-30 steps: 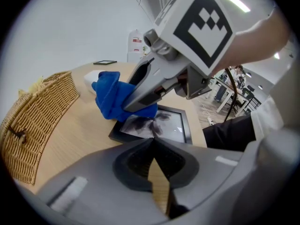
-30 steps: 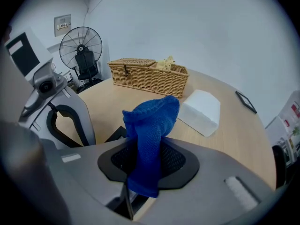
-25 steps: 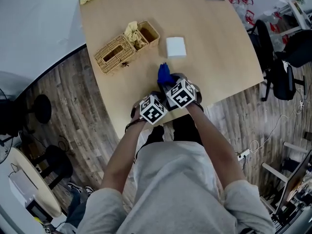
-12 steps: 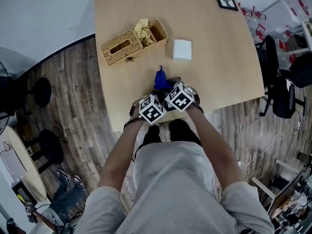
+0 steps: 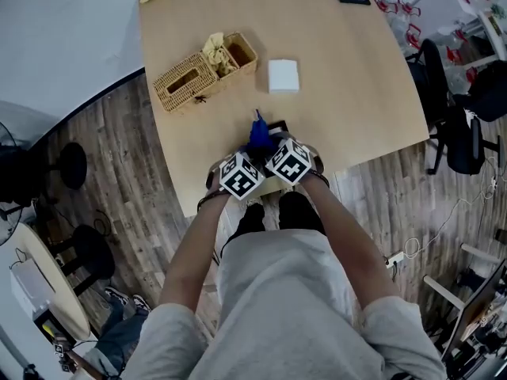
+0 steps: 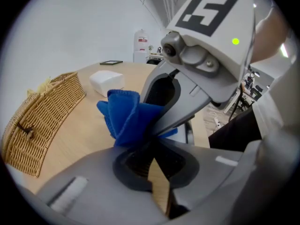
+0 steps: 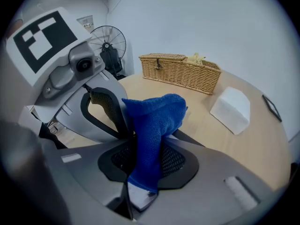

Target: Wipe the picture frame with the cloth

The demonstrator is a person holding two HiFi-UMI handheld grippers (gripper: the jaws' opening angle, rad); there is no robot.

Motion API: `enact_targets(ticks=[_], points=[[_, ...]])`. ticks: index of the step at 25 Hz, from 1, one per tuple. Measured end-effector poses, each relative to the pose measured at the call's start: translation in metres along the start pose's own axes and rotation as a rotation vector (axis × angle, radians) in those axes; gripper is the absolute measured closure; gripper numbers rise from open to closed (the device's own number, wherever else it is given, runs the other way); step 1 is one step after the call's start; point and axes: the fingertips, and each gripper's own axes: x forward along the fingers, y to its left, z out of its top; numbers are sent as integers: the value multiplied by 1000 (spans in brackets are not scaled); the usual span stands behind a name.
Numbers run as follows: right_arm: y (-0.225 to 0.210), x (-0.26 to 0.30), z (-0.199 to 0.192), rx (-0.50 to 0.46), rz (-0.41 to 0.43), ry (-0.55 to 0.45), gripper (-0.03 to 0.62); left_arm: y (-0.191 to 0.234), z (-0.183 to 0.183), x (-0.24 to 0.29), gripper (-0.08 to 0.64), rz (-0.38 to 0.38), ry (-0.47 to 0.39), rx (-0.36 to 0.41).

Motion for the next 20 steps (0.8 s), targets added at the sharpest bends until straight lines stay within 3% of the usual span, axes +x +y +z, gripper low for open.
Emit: enact_targets(ticks=[20], points=[[15,-14,-24,130,-102,-21,485,-4,0,-1,508,-36,-22,53]])
